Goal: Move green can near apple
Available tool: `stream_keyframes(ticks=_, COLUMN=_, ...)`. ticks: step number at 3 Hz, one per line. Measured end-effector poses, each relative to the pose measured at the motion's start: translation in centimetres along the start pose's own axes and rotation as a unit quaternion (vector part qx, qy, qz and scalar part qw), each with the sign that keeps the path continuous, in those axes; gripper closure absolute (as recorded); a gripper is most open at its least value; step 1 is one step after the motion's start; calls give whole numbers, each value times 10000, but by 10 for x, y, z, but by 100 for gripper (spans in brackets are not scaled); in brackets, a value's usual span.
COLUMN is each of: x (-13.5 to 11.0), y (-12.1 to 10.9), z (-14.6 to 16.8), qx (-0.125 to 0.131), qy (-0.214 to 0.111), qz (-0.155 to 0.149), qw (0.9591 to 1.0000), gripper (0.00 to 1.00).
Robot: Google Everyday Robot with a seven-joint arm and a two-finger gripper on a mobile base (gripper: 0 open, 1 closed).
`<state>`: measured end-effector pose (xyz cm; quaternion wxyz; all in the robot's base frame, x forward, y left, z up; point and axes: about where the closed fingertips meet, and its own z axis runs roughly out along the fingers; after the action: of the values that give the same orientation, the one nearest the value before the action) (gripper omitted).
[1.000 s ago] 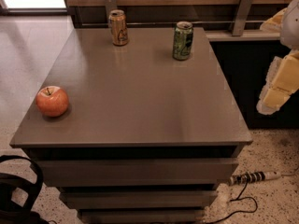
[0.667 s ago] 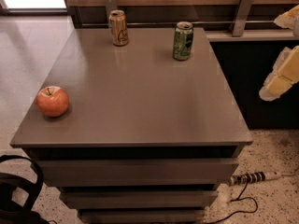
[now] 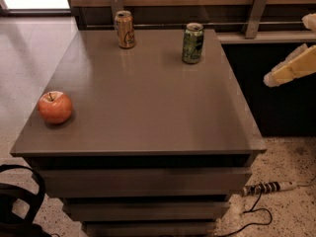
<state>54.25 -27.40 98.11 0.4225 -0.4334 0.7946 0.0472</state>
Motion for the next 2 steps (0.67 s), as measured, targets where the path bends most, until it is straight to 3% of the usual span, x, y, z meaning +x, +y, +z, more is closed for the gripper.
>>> stream_keyframes(ticks=1, x=-14, y=-25, z=27, qx=272, qy=-1013, qz=324, qw=9940, gripper=0)
stream_keyframes(ticks=2, x=-33, y=-43, z=53, qx=443, qy=-1760, qz=544, qw=9819, gripper=0)
